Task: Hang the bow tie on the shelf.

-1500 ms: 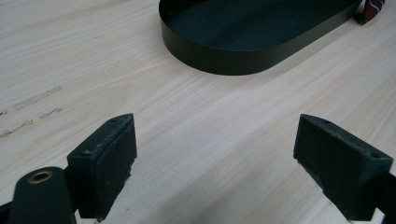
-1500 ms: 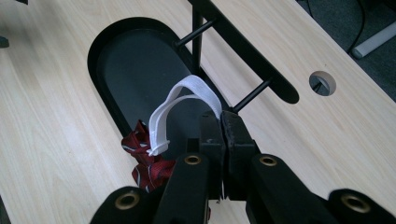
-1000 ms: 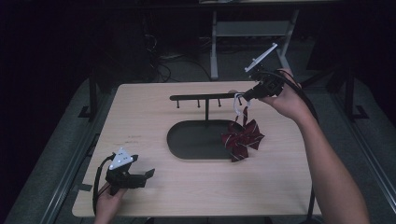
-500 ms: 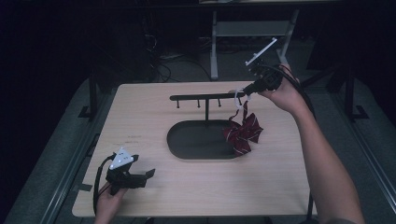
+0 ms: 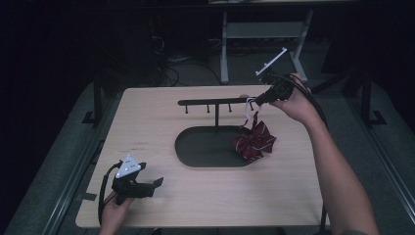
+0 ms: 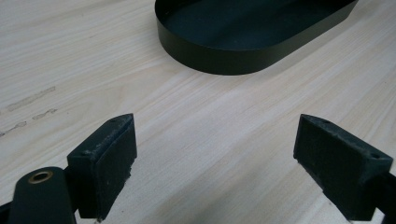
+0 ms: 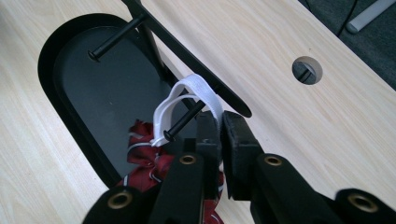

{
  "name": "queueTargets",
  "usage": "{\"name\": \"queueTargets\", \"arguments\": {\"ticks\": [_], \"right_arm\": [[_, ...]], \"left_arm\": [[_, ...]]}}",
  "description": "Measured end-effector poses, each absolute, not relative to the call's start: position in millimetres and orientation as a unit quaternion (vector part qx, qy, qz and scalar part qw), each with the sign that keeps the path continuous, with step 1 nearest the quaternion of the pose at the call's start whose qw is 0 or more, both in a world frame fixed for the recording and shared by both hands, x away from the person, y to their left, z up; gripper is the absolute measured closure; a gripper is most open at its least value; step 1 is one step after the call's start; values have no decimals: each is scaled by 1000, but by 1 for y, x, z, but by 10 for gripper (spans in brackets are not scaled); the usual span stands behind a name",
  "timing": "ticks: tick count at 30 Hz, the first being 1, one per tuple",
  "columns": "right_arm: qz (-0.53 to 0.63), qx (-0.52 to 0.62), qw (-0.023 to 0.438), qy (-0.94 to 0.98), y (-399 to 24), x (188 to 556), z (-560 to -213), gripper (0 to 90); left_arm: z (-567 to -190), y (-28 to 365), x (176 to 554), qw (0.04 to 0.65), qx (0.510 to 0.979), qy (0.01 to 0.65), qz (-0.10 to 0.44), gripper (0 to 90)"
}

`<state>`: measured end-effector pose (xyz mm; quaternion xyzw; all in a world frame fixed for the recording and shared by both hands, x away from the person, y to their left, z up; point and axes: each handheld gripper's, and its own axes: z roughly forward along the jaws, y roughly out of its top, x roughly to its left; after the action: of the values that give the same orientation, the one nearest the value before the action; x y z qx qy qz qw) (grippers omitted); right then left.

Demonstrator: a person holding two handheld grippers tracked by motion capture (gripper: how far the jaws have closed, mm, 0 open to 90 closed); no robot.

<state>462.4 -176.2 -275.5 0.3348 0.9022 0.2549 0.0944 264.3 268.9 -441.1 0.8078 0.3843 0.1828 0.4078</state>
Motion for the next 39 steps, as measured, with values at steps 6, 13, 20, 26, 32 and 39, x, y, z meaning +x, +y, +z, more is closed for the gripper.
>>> {"name": "queueTargets", "arguments": {"ticks": [6,13,20,26,32,39], "right_arm": [[254,332,91,904,-175,462,-276,809],[253,328,89,906,-176,461,-277,784],[259,332,84,903,-181,459,-280,766],[263,336,81,901,-185,457,-282,758],[271,335,76,899,-189,455,-283,749],[276,335,67,899,-193,453,-284,725]], "left_arm": [[-441,269,264,408,807,386,182,130],[-441,269,264,410,806,386,182,130],[-441,269,264,408,808,383,183,130],[-441,267,264,408,808,384,182,130],[-441,267,264,409,807,384,183,130],[-441,268,263,407,809,382,184,130]]}}
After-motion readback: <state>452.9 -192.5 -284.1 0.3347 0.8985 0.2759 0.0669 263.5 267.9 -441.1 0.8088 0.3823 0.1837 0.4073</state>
